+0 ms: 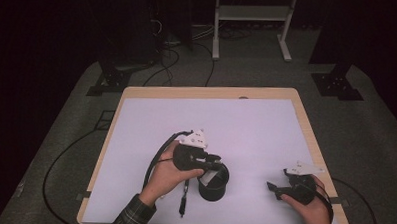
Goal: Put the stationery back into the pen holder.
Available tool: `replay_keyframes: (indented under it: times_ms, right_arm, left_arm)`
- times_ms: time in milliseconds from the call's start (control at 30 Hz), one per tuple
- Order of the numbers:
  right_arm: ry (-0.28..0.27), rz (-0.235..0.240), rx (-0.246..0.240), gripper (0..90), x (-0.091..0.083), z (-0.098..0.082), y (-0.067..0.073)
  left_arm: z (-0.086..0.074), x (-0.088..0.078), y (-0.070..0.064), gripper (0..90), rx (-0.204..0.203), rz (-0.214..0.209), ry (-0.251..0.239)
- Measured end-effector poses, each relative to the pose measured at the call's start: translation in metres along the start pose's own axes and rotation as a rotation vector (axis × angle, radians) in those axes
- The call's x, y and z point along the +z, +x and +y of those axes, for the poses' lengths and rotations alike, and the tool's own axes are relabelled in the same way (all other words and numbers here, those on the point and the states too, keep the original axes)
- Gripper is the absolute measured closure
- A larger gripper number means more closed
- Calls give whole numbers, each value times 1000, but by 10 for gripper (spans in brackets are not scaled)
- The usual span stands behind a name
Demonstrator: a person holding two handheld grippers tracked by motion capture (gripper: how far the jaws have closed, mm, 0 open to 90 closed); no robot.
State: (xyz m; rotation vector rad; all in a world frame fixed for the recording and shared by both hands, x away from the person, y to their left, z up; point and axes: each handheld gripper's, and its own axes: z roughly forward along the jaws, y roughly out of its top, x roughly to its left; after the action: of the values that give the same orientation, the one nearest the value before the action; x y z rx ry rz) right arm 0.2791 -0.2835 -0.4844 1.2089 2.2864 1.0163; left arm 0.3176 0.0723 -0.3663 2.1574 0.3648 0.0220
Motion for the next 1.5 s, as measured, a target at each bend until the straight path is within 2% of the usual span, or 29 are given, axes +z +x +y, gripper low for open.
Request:
replay_keyframes:
  times_ms: [400,800,1300,1500]
  right_arm:
    - [-1,1,0,163,0,0,0]
    - [-1,0,0,163,0,0,0]
    - [-1,1,1,163,0,0,0]
    - [0,1,0,163,0,0,0]
  left_arm:
    - [-10,9,0,709,2,-4,29]
    - [-12,16,1,708,11,0,44]
    - [-12,19,0,704,22,-4,55]
    - [-11,14,-1,693,14,-9,33]
